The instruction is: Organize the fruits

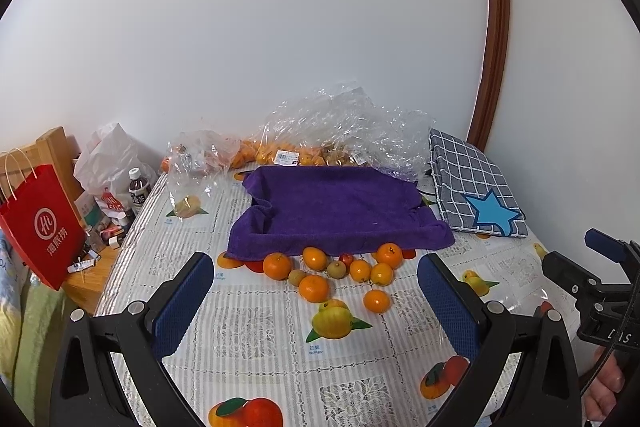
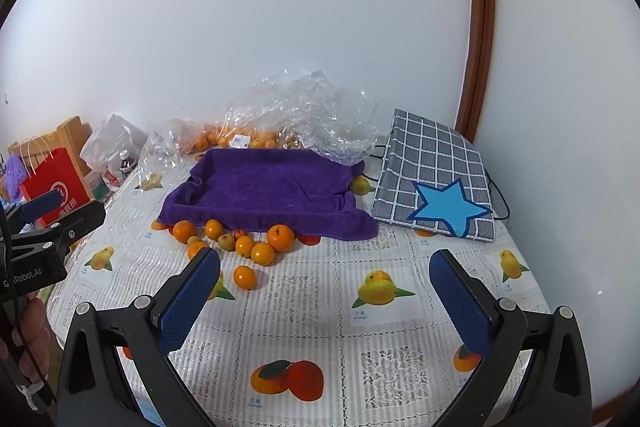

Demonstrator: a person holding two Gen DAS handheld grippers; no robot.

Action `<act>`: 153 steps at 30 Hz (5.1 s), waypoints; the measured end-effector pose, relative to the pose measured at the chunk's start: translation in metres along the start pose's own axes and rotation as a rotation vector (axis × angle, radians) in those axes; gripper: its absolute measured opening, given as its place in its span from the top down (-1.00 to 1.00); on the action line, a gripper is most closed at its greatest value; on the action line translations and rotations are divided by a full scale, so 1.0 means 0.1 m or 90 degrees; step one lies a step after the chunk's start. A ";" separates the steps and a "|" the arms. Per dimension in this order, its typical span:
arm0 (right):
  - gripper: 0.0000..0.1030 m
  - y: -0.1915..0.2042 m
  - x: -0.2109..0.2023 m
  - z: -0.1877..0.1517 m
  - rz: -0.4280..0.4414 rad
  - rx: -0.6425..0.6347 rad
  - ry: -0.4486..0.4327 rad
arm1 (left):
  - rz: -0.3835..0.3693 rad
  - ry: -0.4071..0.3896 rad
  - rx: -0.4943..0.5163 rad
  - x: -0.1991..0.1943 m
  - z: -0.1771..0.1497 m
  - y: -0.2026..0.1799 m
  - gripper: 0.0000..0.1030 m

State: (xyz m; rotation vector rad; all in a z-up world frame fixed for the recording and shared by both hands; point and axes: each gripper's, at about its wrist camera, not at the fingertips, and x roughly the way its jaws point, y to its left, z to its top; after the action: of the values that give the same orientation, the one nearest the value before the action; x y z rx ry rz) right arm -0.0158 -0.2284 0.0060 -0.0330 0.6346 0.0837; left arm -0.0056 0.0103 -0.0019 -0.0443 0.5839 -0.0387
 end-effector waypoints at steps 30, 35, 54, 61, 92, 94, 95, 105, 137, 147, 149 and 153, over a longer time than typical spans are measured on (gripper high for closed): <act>-0.99 0.02 1.00 -0.29 0.003 0.001 0.061 | -0.001 0.088 -0.049 0.83 -0.20 0.42 -0.99; -0.99 -0.01 1.23 -0.39 0.024 -0.013 0.065 | 0.017 0.120 -0.056 1.14 -0.36 0.56 -0.98; -0.11 0.31 1.79 -0.52 0.120 0.007 0.119 | 0.044 0.151 -0.135 1.68 -0.71 1.07 -0.53; 0.07 0.63 1.85 -0.54 0.173 -0.046 0.136 | 0.021 0.174 -0.129 1.81 -0.73 1.14 -0.53; 0.37 0.43 1.92 -0.65 0.147 -0.064 0.109 | -0.097 0.173 -0.172 2.27 -0.50 0.89 -0.40; 0.37 0.33 1.97 -0.65 0.134 -0.050 0.112 | -0.094 0.180 -0.178 2.33 -0.52 0.89 -0.31; 0.37 0.28 2.01 -0.66 0.126 -0.042 0.117 | -0.093 0.182 -0.180 2.35 -0.53 0.88 -0.26; 0.37 0.04 2.20 -0.68 0.128 0.015 0.149 | -0.102 0.172 -0.155 2.40 -0.54 0.80 0.23; 0.37 -0.01 1.87 -0.37 0.145 0.052 0.071 | -0.094 0.069 -0.177 1.97 -0.35 0.86 0.24; 0.37 -0.10 1.90 0.23 0.125 0.058 0.012 | -0.102 0.011 -0.135 1.86 0.40 0.90 0.24; 0.37 -0.14 1.95 0.32 0.123 0.070 0.007 | -0.094 0.003 -0.122 1.88 0.55 0.86 0.24; 0.37 -0.22 2.07 0.50 0.117 0.085 -0.003 | -0.106 -0.008 -0.118 1.96 0.77 0.80 0.24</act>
State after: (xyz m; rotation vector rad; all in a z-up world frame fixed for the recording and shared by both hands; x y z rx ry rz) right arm 0.1814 -0.2336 -0.0761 0.1549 0.6367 0.2184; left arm 0.2023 0.0830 -0.0501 -0.2738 0.5682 -0.1461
